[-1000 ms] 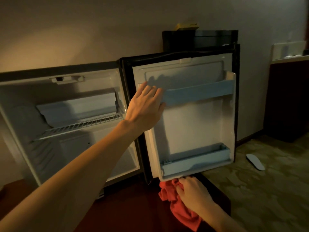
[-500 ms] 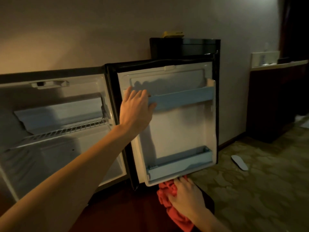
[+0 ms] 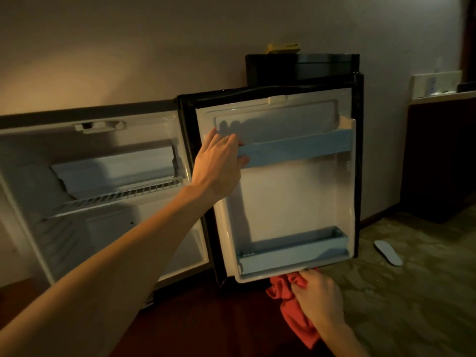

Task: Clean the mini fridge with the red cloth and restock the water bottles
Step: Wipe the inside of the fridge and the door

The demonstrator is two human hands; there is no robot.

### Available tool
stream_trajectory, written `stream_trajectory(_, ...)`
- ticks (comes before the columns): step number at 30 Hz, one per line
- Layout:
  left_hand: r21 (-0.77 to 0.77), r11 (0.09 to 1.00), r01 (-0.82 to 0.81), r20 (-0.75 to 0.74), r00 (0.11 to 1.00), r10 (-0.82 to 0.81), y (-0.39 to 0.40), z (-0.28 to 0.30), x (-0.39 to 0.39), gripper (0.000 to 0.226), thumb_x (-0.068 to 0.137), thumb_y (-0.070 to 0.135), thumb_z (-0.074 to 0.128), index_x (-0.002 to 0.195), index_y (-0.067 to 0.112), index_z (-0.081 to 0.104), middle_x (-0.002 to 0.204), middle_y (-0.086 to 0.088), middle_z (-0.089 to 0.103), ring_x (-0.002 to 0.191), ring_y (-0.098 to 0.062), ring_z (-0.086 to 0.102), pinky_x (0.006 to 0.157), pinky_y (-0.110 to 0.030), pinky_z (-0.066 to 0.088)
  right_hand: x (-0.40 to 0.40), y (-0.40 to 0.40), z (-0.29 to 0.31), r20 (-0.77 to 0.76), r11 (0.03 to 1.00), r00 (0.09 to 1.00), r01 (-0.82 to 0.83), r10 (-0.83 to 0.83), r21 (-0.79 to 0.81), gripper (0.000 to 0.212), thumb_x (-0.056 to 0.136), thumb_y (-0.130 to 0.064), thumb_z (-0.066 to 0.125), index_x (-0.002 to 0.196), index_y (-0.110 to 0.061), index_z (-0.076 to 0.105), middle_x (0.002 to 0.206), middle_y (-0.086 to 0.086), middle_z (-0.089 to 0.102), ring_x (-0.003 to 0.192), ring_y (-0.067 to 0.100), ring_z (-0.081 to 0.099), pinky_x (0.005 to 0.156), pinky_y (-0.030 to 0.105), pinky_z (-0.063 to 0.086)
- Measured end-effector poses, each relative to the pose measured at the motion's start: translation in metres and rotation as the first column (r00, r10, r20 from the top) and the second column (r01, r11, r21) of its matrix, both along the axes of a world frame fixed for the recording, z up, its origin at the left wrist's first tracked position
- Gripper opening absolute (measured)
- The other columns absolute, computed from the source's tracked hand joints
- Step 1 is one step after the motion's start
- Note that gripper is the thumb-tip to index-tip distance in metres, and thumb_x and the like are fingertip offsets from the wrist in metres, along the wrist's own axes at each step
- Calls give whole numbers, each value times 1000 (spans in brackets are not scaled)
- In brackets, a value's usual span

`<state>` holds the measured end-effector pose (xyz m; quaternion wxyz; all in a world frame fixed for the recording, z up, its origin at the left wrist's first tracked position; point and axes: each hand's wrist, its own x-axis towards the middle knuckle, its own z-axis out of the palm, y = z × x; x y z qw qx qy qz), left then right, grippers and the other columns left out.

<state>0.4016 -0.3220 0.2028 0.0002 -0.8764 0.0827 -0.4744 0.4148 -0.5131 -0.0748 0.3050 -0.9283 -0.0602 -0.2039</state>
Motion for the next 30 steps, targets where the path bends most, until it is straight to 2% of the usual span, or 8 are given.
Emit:
stream_trajectory(4, -1, 1000, 9, -18, 1000, -9, -1, 1, -3, 27, 93, 32, 62, 116, 16, 60, 114, -2, 65, 120, -20, 51, 121, -31, 6, 1, -9, 2, -74, 988, 994, 88, -79, 129, 16, 81, -41, 69, 88, -27, 72, 89, -5, 70, 83, 23, 66, 62, 25, 38)
stream_trajectory(8, 0, 1000, 20, -44, 999, -20, -2, 1, -5, 27, 93, 31, 63, 115, 17, 59, 113, -2, 64, 118, -20, 51, 122, -34, 10, 9, -36, 2, -141, 910, 980, 186, -143, 370, 23, 80, -48, 69, 78, -25, 73, 71, -3, 68, 65, 21, 59, 63, 30, 46)
stream_trajectory(12, 5, 1000, 16, 1, 1000, -16, -7, -3, 0, 29, 91, 35, 60, 110, 13, 61, 105, -5, 66, 115, -24, 55, 123, -38, 8, 16, -81, -1, -93, 951, 963, 265, -253, 162, 36, 81, -68, 51, 81, -36, 68, 81, -12, 63, 65, 7, 44, 64, 23, 32)
stream_trajectory(14, 13, 1000, -10, 49, 999, 10, -13, -9, 3, 41, 89, 45, 56, 111, 10, 60, 102, -8, 65, 110, -28, 57, 123, -43, 8, 10, -83, 3, -26, 966, 972, 236, -235, 100, 29, 84, -63, 55, 79, -37, 67, 84, -12, 64, 67, 4, 42, 62, 22, 30)
stream_trajectory(17, 66, 994, -85, 93, 993, 79, -28, -8, 6, 63, 85, 49, 55, 126, 2, 52, 112, -14, 59, 116, -34, 53, 122, -50, 8, -1, -71, 16, -77, 950, 995, 84, -64, 299, 10, 88, -34, 66, 83, -28, 72, 87, -10, 65, 75, 9, 49, 70, 21, 32)
stream_trajectory(19, 149, 987, -53, 94, 995, 39, -41, -2, 11, 67, 84, 42, 60, 132, -2, 48, 120, -18, 59, 119, -37, 51, 121, -47, 15, 3, -68, 17, -48, 961, 999, 21, -8, 275, 6, 83, -28, 73, 88, -27, 76, 87, -9, 69, 76, 10, 55, 70, 21, 34)
stream_trajectory(22, 215, 975, 64, -25, 998, -60, -68, 2, 24, 48, 86, 32, 60, 122, 1, 57, 112, -16, 61, 109, -38, 56, 102, -42, 38, 13, -62, 10, -50, 982, 999, -10, 20, 191, 14, 71, -31, 78, 84, -35, 75, 79, -10, 71, 74, 12, 64, 65, 26, 47)
stream_trajectory(30, 74, 988, 138, -67, 989, -133, -76, -4, 43, 29, 97, 20, 52, 122, 8, 60, 114, -12, 62, 109, -33, 54, 90, -38, 35, 31, -59, -6, -61, 939, 996, 80, -63, 334, 10, 72, -28, 77, 81, -33, 75, 74, -9, 68, 71, 15, 63, 65, 30, 49)
